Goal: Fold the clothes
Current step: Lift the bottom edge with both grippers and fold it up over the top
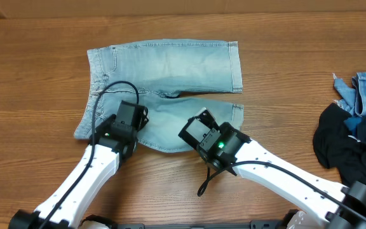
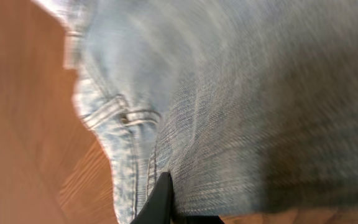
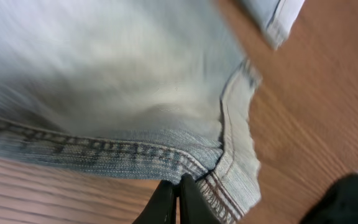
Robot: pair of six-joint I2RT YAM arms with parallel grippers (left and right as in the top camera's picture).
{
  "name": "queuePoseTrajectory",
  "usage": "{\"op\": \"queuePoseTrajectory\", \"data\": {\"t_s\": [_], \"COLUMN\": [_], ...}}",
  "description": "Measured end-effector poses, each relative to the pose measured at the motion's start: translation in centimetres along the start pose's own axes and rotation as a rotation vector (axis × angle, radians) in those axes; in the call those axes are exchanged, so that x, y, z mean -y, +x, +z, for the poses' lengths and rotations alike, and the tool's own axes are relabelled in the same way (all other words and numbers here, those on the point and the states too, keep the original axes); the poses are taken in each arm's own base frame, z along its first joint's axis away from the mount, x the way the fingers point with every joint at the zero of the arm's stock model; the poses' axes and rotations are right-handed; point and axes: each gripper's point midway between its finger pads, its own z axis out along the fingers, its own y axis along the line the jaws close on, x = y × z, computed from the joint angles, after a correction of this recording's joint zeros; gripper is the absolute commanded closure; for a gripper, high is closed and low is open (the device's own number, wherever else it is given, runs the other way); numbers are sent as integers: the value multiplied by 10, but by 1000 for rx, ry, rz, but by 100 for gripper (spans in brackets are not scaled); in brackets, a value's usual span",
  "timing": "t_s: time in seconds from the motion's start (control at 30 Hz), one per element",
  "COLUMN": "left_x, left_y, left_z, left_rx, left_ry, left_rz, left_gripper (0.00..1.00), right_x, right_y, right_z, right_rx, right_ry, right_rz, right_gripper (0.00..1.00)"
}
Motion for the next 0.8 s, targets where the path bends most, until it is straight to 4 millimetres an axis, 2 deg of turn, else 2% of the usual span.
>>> {"op": "queuePoseTrajectory", "data": {"t_s": [0.1, 0.2, 0.23, 0.3, 0.37, 0.4, 0.47, 0.53, 0.63, 0.8], "left_x": [-20, -31, -38, -56, -73, -85, -101, -115, -124, -116], "left_y": [-8, -10, -11, -14, -18, -20, -31, -48, -58, -75], "left_z": [-21, -33, -38, -48, -52, -52, -57, -65, -66, -24], "left_rx": [32, 53, 63, 97, 125, 140, 198, 288, 345, 321], "left_ry": [-20, -41, -63, -132, -189, -219, -242, -237, -209, -173], "left_rz": [-74, -130, -151, -191, -221, -247, -264, -271, -276, -244], "left_gripper": [96, 96, 96, 96, 96, 96, 96, 96, 96, 96], "right_x": [10, 24, 35, 66, 103, 121, 146, 161, 171, 167], "right_y": [-32, -57, -70, -91, -103, -102, -102, -109, -121, -145], "right_z": [-39, -72, -84, -96, -92, -85, -73, -66, -48, -5], "right_rx": [97, 167, 206, 268, 305, 300, 302, 333, 354, 356], "right_ry": [-49, -71, -77, -72, -67, -76, -135, -205, -272, -295], "right_rz": [68, 117, 164, 273, 402, 458, 549, 610, 650, 655], "right_gripper": [96, 96, 96, 96, 96, 96, 96, 96, 96, 96]}}
